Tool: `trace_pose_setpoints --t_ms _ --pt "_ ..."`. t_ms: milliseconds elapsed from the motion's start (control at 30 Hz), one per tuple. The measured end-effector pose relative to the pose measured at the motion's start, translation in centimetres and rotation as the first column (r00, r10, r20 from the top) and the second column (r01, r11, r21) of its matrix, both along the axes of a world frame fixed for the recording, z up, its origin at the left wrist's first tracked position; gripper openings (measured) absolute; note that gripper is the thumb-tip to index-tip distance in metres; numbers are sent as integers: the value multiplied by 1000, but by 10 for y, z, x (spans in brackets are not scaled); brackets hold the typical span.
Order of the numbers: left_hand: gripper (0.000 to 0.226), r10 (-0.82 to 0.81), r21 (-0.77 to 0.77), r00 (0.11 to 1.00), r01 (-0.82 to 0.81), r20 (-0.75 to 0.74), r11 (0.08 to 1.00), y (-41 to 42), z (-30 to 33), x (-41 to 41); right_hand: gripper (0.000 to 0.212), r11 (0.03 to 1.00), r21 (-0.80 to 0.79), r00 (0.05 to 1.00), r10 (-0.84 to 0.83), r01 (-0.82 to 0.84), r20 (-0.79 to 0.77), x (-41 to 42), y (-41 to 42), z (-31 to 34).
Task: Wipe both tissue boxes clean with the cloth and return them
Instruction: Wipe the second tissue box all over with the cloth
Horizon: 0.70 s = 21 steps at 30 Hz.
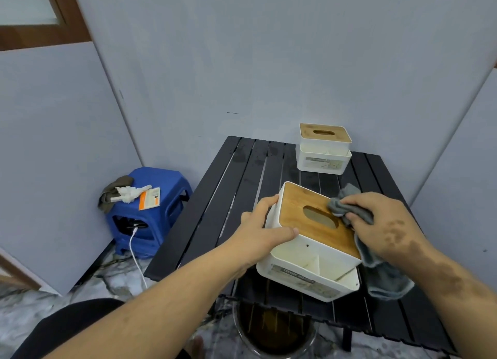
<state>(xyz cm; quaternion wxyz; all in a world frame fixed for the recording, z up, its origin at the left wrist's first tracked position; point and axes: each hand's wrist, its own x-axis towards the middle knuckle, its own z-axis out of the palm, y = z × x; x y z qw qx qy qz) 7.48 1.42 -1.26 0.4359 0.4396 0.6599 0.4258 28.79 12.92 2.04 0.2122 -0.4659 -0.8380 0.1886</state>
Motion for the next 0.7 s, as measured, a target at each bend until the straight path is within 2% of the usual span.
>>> trace_pose_setpoints --t_ms 233,333,400,433,500,567,633,700 --pt "67 4 0 1000 -4 9 1000 -5 -2 -1 31 993 -111 966 -68 42 -248 25 -44 -18" --pt "83 -11 -11 1000 11 -2 1000 -6 -10 -3 31 978 -162 904 -183 128 -386 26 -56 -31" --pt "82 -14 5 1000 14 1 1000 -8 -14 -4 26 951 -247 852 -282 187 -440 27 -64 -40" --pt "79 -17 15 1000 17 5 1000 -9 -16 -4 25 939 -307 827 -293 155 -479 28 -68 -44" --pt "75 -24 20 1000 24 16 1000 -11 -18 -5 42 921 -388 803 -216 -21 -556 29 -78 -47" --pt "80 -49 20 998 48 33 999 -14 -20 -8 75 916 -373 852 -74 -147 -519 31 -84 -50" --pt "93 -111 28 993 110 40 994 -18 -20 -13 100 933 -323 908 9 -158 -419 32 -84 -53" --pt "106 -179 17 984 179 10 984 -21 -18 -17 109 942 -305 917 9 -141 -398 31 -82 -54"
